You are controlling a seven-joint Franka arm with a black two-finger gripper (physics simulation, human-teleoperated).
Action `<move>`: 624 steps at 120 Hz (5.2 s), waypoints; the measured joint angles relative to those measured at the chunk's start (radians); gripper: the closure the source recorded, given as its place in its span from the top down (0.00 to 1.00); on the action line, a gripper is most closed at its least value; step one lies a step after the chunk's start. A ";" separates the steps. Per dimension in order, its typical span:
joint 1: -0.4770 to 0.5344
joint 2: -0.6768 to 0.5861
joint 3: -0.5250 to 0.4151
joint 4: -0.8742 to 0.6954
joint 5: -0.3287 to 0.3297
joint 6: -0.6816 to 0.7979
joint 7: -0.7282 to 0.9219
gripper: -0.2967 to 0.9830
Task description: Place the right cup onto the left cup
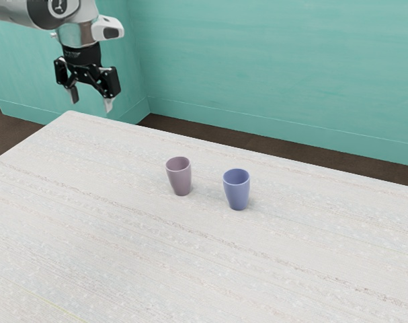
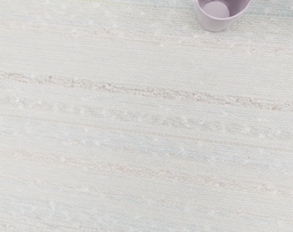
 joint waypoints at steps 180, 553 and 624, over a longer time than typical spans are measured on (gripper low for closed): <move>-0.017 0.549 -0.480 0.247 0.248 0.240 -0.497 0.77; -0.073 0.743 -0.399 0.382 0.313 0.444 -0.355 0.16; -0.068 0.555 -0.220 0.304 0.221 0.285 -0.346 0.15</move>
